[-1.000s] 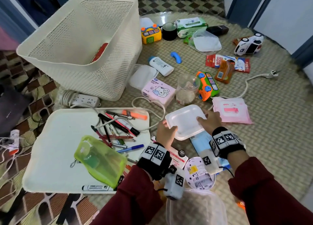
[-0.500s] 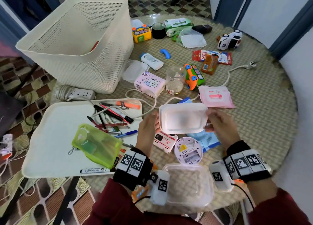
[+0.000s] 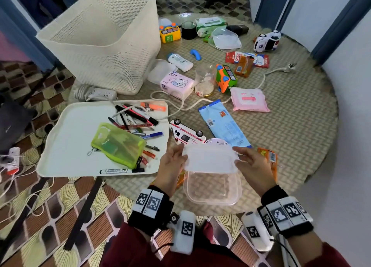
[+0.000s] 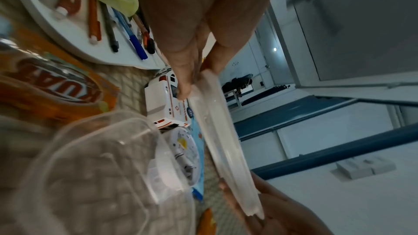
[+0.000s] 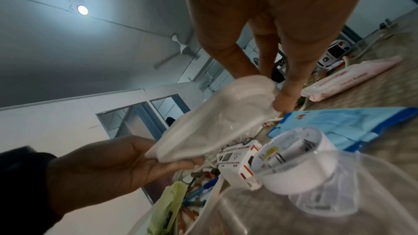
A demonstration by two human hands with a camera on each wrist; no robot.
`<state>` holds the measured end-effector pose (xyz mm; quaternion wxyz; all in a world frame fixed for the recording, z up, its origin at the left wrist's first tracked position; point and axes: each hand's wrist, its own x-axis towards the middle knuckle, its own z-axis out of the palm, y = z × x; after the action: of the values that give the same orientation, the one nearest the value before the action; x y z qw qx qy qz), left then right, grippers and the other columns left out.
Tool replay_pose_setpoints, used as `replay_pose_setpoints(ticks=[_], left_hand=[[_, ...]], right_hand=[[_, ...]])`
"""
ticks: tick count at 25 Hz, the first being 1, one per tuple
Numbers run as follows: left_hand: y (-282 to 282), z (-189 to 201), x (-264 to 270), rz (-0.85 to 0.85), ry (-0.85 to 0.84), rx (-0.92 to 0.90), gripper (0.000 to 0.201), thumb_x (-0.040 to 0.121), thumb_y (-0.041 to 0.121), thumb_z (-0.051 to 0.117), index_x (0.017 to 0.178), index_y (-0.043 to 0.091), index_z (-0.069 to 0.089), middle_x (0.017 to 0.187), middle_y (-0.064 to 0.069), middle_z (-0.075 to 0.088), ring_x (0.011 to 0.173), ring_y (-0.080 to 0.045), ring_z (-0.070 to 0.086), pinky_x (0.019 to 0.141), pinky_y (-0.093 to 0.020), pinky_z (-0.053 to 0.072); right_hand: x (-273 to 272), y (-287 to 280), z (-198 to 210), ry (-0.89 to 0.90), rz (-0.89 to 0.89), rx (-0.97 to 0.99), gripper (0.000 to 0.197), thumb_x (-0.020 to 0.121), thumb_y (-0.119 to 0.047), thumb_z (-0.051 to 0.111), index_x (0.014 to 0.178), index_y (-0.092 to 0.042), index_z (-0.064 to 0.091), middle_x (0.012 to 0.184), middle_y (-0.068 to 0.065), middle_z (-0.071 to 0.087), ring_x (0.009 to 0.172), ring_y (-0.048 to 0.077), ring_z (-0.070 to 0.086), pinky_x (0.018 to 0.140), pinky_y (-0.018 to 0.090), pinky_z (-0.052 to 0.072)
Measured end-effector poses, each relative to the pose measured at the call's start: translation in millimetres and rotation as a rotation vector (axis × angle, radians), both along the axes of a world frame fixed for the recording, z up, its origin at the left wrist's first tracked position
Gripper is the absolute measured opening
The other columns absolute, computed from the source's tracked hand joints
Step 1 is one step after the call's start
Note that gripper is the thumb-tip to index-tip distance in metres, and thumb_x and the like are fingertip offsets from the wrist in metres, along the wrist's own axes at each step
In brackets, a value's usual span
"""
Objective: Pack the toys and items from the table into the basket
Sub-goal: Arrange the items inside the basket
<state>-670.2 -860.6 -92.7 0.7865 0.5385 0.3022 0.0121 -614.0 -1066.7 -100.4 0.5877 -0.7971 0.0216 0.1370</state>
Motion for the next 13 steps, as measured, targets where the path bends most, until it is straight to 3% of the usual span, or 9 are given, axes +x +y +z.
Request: replay_pose_setpoints(ticks=[2, 4, 6, 9, 11, 13], left_hand=[[-2, -4, -12, -0.086, 0.015, 0.08, 0.043, 0.09, -0.016, 0.044, 0.13, -0.002, 0.049, 0.123, -0.013, 0.061, 0.106, -0.018, 0.059, 0.086, -0.023, 0.049], [-4, -7, -23, -0.187, 0.031, 0.166, 0.047, 0.091, -0.012, 0.046, 0.136, 0.002, 0.046, 0.131, -0.004, 0.056, 0.118, -0.013, 0.052, 0.097, -0.026, 0.044], [-8, -13, -34, -0.262, 0.065, 0.229, 0.049, 0.093, -0.004, 0.049, 0.141, 0.006, 0.041, 0.138, 0.0, 0.048, 0.126, -0.011, 0.043, 0.106, -0.03, 0.038], [-10, -24, -48, -0.343, 0.082, 0.327, 0.057, 0.093, 0.004, 0.054, 0.146, 0.01, 0.033, 0.147, 0.0, 0.039, 0.134, -0.013, 0.037, 0.111, -0.034, 0.033], [-10, -28, -53, -0.362, 0.057, 0.394, 0.058, 0.092, 0.01, 0.058, 0.145, 0.016, 0.036, 0.143, 0.007, 0.041, 0.133, -0.013, 0.04, 0.11, -0.034, 0.034], [-10, -27, -55, -0.342, 0.028, 0.432, 0.056, 0.09, 0.01, 0.06, 0.142, 0.02, 0.042, 0.135, 0.009, 0.049, 0.129, -0.014, 0.046, 0.109, -0.036, 0.037]], right_hand=[[-14, -4, -1, -0.009, -0.009, -0.039, 0.037, 0.081, 0.016, 0.051, 0.102, -0.014, 0.06, 0.095, -0.001, 0.066, 0.08, -0.005, 0.063, 0.069, 0.006, 0.047], [-26, -9, -7, -0.04, -0.016, -0.164, 0.029, 0.082, 0.012, 0.053, 0.098, -0.007, 0.068, 0.089, 0.004, 0.069, 0.082, 0.01, 0.065, 0.063, 0.01, 0.043], [-36, -11, -19, -0.014, -0.014, -0.25, 0.024, 0.086, 0.005, 0.054, 0.106, -0.002, 0.068, 0.101, 0.01, 0.067, 0.093, 0.02, 0.06, 0.068, 0.02, 0.041], [-51, -6, -35, 0.012, -0.035, -0.319, 0.027, 0.093, -0.003, 0.05, 0.117, -0.001, 0.06, 0.12, 0.015, 0.058, 0.111, 0.028, 0.053, 0.086, 0.028, 0.038], [-57, -2, -38, 0.006, -0.049, -0.377, 0.031, 0.093, -0.005, 0.05, 0.123, -0.004, 0.056, 0.12, 0.017, 0.056, 0.106, 0.032, 0.055, 0.089, 0.034, 0.041], [-60, -2, -37, -0.003, -0.107, -0.353, 0.035, 0.092, -0.004, 0.051, 0.127, -0.009, 0.052, 0.117, 0.014, 0.054, 0.089, 0.026, 0.056, 0.082, 0.033, 0.045]])
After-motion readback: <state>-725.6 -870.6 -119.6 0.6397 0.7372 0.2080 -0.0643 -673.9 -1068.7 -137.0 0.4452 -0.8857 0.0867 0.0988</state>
